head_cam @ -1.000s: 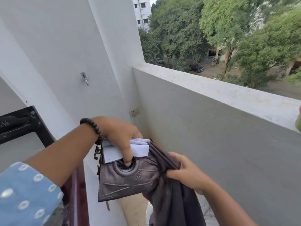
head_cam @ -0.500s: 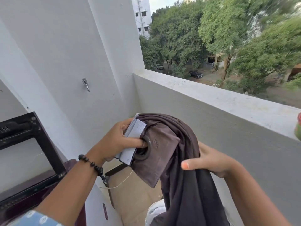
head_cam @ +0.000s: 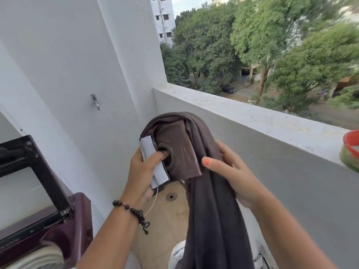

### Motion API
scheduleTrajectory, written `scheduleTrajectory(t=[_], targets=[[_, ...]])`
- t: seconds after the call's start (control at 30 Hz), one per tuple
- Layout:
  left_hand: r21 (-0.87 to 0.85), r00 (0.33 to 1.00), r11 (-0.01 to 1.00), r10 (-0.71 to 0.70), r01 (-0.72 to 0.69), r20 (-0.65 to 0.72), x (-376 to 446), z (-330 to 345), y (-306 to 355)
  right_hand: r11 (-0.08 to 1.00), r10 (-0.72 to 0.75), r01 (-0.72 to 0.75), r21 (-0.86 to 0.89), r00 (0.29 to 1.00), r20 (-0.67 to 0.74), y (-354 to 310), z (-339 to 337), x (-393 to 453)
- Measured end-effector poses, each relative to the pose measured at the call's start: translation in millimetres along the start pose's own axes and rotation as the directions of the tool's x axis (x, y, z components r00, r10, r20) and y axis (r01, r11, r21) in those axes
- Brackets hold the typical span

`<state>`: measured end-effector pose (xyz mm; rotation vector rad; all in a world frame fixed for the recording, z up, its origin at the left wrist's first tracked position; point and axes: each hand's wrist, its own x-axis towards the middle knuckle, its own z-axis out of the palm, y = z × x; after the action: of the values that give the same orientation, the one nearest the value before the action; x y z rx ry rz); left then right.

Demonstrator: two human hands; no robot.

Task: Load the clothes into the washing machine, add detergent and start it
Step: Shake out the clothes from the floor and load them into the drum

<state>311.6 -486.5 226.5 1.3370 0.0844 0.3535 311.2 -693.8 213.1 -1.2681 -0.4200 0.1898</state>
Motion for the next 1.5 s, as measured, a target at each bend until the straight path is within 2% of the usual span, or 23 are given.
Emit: scheduleTrajectory(t=[0.13, 0.23, 0.3, 0.37, 0.53, 0.63, 0.7, 0.8, 0.87, 0.93, 1.0, 1.03, 1.07, 1.13, 1.17, 1.2, 1.23, 1.27, 1.3, 1.4, 1.5], targets=[[-0.262, 0.989, 0.963, -0.095, 0.062, -0.114, -9.3, 15.4, -12.2, 0.987, 0.001, 0.001, -0.159, 1.0, 0.013, 17.7, 17.1, -5.2], [-0.445, 0.976, 0.889, -0.179, 0.108, -0.12, -12.7, 21.6, -22.4, 0.989, 0.076, -0.07, -0.13, 0.996, 0.04, 27.2, 21.9, -5.7], [-0.52, 0.969, 0.844, -0.221, 0.134, -0.109, -16.7, 30.0, -29.9, 0.991, 0.083, -0.084, -0.106, 0.996, -0.014, 32.7, 28.9, -4.4], [-0.525, 0.959, 0.841, -0.241, 0.129, -0.15, -25.0, 42.7, -34.2, 0.995, 0.057, -0.065, -0.071, 0.993, -0.101, 35.6, 38.3, -1.1], [-0.377, 0.977, 0.923, -0.145, 0.077, -0.155, -48.3, 66.9, -49.2, 0.992, -0.001, 0.04, 0.118, 0.947, -0.32, 48.2, 46.5, 7.0], [-0.274, 0.988, 0.955, -0.14, 0.116, -0.071, -58.0, 62.9, -57.2, 0.992, -0.003, 0.045, 0.119, 0.942, -0.336, 44.1, 35.5, 8.0], [-0.201, 0.988, 0.967, -0.154, 0.158, 0.034, -62.3, 55.2, -62.8, 0.992, -0.027, 0.065, 0.106, 0.946, -0.324, 40.4, 25.8, 9.9], [-0.077, 0.964, 0.975, -0.19, 0.207, 0.185, -71.8, 39.2, -64.9, 0.995, -0.092, 0.099, 0.01, 0.953, -0.29, 35.5, 12.2, 13.2], [0.006, 0.961, 0.976, -0.217, 0.219, 0.171, -73.0, 21.4, -56.7, 0.993, -0.104, 0.085, -0.083, 0.959, -0.263, 32.0, 1.0, 15.2], [0.06, 0.97, 0.976, -0.214, 0.209, 0.114, -65.7, -3.3, -44.2, 0.966, -0.123, 0.067, -0.25, 0.969, -0.213, 26.6, -10.1, 16.4], [0.202, 0.987, 0.975, -0.12, 0.096, 0.108, -55.5, -21.3, -21.7, 0.9, -0.138, 0.068, -0.431, 0.982, -0.133, 18.3, -17.8, 16.6], [0.344, 0.987, 0.939, -0.067, 0.013, 0.146, -50.3, -25.6, -8.7, 0.854, -0.145, 0.087, -0.513, 0.987, -0.075, 14.0, -19.9, 17.0], [0.517, 0.978, 0.851, -0.017, -0.096, 0.209, -46.3, -26.8, 4.1, 0.801, -0.146, 0.112, -0.588, 0.989, -0.011, 9.5, -20.6, 17.2], [0.778, 0.917, 0.527, 0.005, -0.341, 0.398, -39.1, -20.2, 22.0, 0.691, -0.109, 0.177, -0.701, 0.984, 0.141, 2.2, -15.3, 18.0], [0.827, 0.876, 0.361, -0.052, -0.432, 0.48, -35.5, -13.5, 28.4, 0.636, -0.085, 0.222, -0.739, 0.972, 0.219, -0.9, -11.0, 18.2], [0.832, 0.834, 0.252, -0.131, -0.495, 0.536, -30.8, -7.7, 31.4, 0.587, -0.068, 0.278, -0.76, 0.953, 0.296, -3.5, -6.1, 19.0], [0.82, 0.796, 0.228, -0.209, -0.525, 0.568, -27.4, -3.4, 33.3, 0.555, -0.055, 0.327, -0.765, 0.932, 0.358, -6.5, -1.9, 19.1], [0.807, 0.768, 0.277, -0.26, -0.522, 0.586, -22.6, -1.1, 32.9, 0.545, -0.05, 0.355, -0.76, 0.918, 0.394, -9.9, 0.7, 18.9], [0.79, 0.759, 0.37, -0.267, -0.489, 0.595, -18.0, -2.0, 31.0, 0.555, -0.049, 0.361, -0.75, 0.914, 0.403, -14.1, 1.8, 18.2], [0.698, 0.815, 0.609, -0.141, -0.377, 0.562, -9.9, -9.2, 20.1, 0.626, -0.065, 0.321, -0.71, 0.93, 0.362, -21.3, -1.5, 16.5], [0.623, 0.843, 0.703, -0.062, -0.344, 0.535, -6.9, -12.6, 9.5, 0.685, -0.035, 0.255, -0.682, 0.947, 0.319, -18.8, -6.4, 18.0]])
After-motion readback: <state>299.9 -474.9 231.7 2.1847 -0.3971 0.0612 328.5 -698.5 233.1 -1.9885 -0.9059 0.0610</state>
